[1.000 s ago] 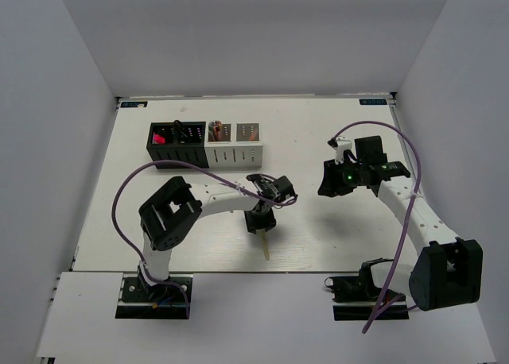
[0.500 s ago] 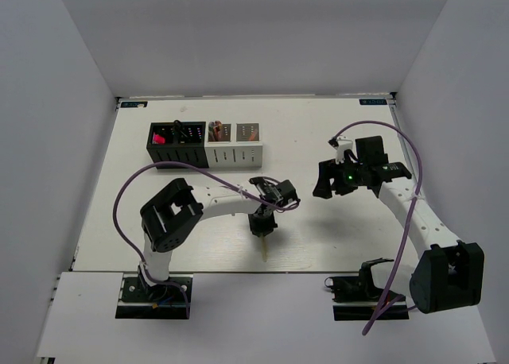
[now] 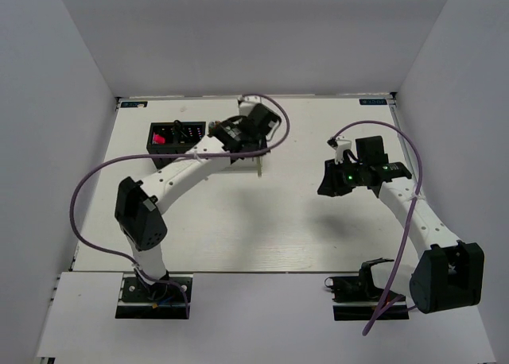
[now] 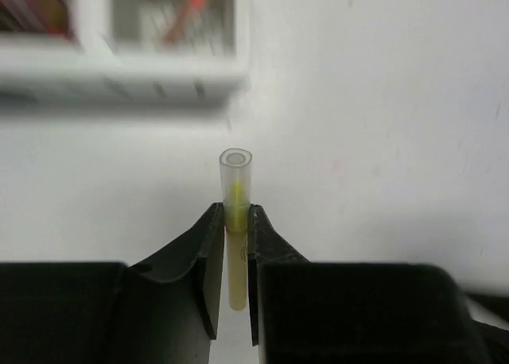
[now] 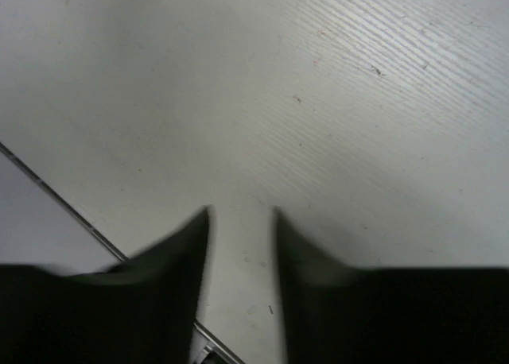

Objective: Sort the stationery into containers
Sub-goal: Pick up the pen from the center of the board, then place the pen in the storage box.

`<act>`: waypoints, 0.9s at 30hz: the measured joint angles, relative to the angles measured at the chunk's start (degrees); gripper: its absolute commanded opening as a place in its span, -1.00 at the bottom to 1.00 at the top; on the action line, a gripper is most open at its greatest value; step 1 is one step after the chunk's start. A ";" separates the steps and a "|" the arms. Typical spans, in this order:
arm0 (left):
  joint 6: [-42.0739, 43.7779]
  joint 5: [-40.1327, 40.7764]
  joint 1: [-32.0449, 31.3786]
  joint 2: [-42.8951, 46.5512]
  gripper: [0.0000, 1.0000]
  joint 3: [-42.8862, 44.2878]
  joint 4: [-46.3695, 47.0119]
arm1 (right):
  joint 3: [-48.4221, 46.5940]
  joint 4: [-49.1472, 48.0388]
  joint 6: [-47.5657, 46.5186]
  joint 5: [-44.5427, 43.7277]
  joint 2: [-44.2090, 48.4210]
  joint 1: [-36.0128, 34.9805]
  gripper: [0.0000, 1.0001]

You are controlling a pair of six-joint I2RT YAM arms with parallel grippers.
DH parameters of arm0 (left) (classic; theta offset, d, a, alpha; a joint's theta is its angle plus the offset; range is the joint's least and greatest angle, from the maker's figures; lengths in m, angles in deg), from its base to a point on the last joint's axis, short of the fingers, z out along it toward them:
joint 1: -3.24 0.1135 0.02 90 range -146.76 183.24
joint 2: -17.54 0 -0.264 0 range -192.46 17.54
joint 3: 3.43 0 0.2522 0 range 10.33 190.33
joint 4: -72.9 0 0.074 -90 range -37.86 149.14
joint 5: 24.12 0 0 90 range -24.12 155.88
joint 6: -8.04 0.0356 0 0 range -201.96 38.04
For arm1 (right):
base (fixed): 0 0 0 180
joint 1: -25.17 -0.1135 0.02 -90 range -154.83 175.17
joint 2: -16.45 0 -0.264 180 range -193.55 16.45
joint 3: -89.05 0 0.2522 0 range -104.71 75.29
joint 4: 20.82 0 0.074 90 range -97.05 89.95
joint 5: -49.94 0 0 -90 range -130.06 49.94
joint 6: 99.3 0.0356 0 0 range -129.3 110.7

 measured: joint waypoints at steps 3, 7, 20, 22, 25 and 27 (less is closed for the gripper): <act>6.73 5.70 4.07 1.16 -1.00 1.29 6.56 | 0.02 0.11 -0.35 1.03 0.00 0.00 -0.98; 15.87 10.97 7.17 -0.35 -1.00 1.03 17.42 | 0.02 0.09 -0.33 1.44 0.00 0.00 -0.77; 32.46 20.61 8.13 -14.88 -0.73 4.04 37.44 | 0.02 -0.07 -1.01 1.79 -0.11 0.00 0.07; 32.96 21.31 8.37 -15.19 -0.14 3.39 38.62 | 0.02 -0.11 -1.09 2.01 -0.13 0.00 0.54; 33.42 21.79 8.76 -15.17 0.72 2.86 39.17 | 0.02 -0.24 -1.16 2.16 -0.17 -0.11 0.81; 33.44 21.38 8.83 -14.95 0.92 2.69 39.10 | 0.02 -0.24 -1.16 2.14 -0.17 -0.11 0.81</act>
